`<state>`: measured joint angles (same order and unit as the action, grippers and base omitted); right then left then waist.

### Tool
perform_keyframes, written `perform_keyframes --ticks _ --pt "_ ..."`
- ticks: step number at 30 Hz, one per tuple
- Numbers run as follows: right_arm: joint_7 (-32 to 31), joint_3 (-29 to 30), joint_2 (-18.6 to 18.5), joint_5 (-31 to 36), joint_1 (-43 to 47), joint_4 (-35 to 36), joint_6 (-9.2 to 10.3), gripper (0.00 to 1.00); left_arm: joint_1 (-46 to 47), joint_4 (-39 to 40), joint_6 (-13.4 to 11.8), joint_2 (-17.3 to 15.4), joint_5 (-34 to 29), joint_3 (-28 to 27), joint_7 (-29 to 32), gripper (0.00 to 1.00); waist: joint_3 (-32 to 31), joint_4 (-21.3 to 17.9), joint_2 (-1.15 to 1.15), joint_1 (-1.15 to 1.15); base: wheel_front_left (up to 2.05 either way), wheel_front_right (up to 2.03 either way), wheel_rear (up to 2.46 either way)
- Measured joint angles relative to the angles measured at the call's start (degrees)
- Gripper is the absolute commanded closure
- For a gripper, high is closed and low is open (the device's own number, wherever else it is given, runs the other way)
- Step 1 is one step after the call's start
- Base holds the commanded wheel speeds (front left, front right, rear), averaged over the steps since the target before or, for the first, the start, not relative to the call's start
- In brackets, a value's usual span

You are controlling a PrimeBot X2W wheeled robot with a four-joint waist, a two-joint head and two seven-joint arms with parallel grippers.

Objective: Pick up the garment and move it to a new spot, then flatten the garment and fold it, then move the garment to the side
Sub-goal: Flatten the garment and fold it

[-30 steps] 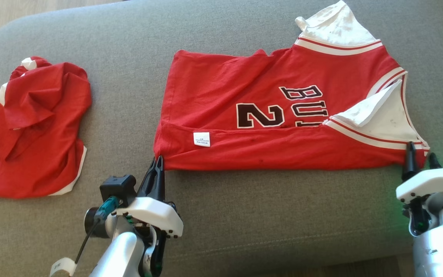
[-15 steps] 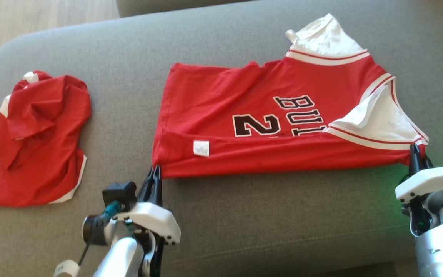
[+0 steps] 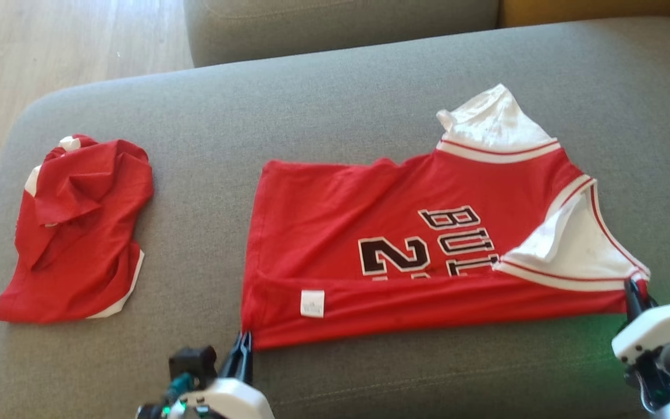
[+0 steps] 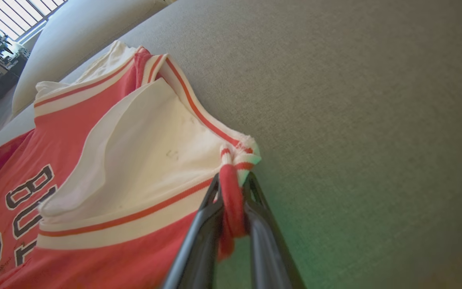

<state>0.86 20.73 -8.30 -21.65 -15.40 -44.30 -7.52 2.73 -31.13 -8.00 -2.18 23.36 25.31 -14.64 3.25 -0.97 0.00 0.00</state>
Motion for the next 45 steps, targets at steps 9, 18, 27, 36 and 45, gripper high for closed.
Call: perform_keyframes --ticks 9,18,27,36,45 --pt "-4.4 4.0 2.0 3.5 4.6 8.0 0.02 0.00 -1.5 2.0 -0.1 -0.3 1.5 1.9 0.0 0.00 -1.0 0.0 0.00 0.00 0.00 0.00 0.00" --pt "1.9 -2.2 3.0 -0.8 5.3 25.3 0.02 0.00 -1.2 18.6 0.8 -0.4 2.1 -5.8 0.0 0.00 -0.8 -0.5 0.00 0.00 0.00 0.00 0.00" --pt "12.0 -9.0 2.9 -3.1 10.3 34.3 0.02 0.00 -1.2 24.5 0.8 -0.4 1.8 -9.5 0.0 0.00 0.0 -2.1 0.00 0.00 0.00 0.00 0.00" --pt "13.3 -14.0 3.9 0.6 10.1 37.7 0.02 0.00 5.6 10.1 -0.6 -0.3 -4.1 -7.4 0.0 0.00 1.6 -6.2 0.00 0.00 0.00 0.00 0.00" --pt "13.4 -20.1 4.4 0.8 8.4 42.2 0.02 0.00 22.5 -9.4 -1.8 -1.0 -7.7 -8.9 0.0 0.00 6.7 -11.1 0.00 0.00 0.00 0.00 0.00"
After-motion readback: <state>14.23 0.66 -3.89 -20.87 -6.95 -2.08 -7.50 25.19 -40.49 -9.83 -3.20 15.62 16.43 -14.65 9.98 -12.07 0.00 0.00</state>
